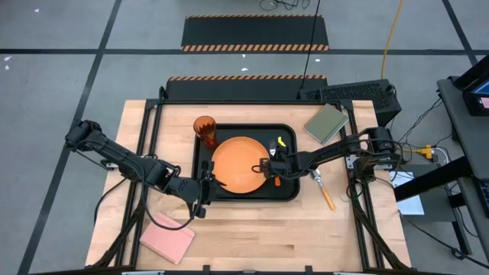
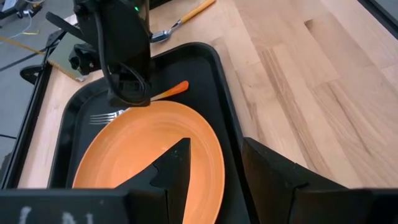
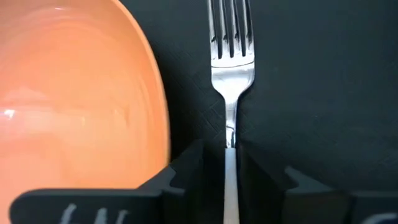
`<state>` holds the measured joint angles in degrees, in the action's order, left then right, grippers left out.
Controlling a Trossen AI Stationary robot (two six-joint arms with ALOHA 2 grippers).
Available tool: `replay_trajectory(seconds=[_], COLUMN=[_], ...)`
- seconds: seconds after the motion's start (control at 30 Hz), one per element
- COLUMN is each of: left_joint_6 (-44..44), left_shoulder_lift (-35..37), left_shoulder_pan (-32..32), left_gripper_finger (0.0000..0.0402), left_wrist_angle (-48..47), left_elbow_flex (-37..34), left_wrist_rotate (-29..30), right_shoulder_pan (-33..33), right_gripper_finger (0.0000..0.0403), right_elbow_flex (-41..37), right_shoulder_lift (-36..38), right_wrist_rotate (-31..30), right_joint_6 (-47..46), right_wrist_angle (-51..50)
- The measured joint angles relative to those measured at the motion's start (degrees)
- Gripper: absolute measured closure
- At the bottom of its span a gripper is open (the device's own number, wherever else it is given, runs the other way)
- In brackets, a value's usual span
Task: Pick and place plate/cup/fork/spoon on tray
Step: Put the orange fork on the black tray to the right side of the orange plate, then put the orange spoon on the black tray to the right side of the orange fork
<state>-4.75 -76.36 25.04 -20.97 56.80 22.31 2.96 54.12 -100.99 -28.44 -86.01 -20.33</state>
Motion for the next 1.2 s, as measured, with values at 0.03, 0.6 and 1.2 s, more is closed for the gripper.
replay_trajectory(seconds=[0.03, 0.6, 1.2], left_joint_6=[0.05, 6.3, 20.38], left_shoulder_lift=[0.0, 0.0, -0.02], left_shoulder_pan=[0.0, 2.31, 9.33], left_gripper_finger=[0.0252, 0.0252, 0.0252], left_wrist_angle=[0.0, -0.33, 2.01], left_elbow_flex=[0.0, 0.0, 0.0], left_wrist_rotate=[0.0, -1.51, 2.04], right_shoulder_pan=[0.0, 8.45, 26.47], right_gripper_finger=[0.0306, 0.0303, 0.0303], right_elbow_flex=[-0.06, -0.08, -0.04], right_shoulder_lift=[0.49, 17.72, 20.11], right_wrist_rotate=[0.07, 7.66, 13.76], right_joint_6=[0.2, 11.7, -4.66], right_wrist_angle=[-0.68, -13.69, -47.03])
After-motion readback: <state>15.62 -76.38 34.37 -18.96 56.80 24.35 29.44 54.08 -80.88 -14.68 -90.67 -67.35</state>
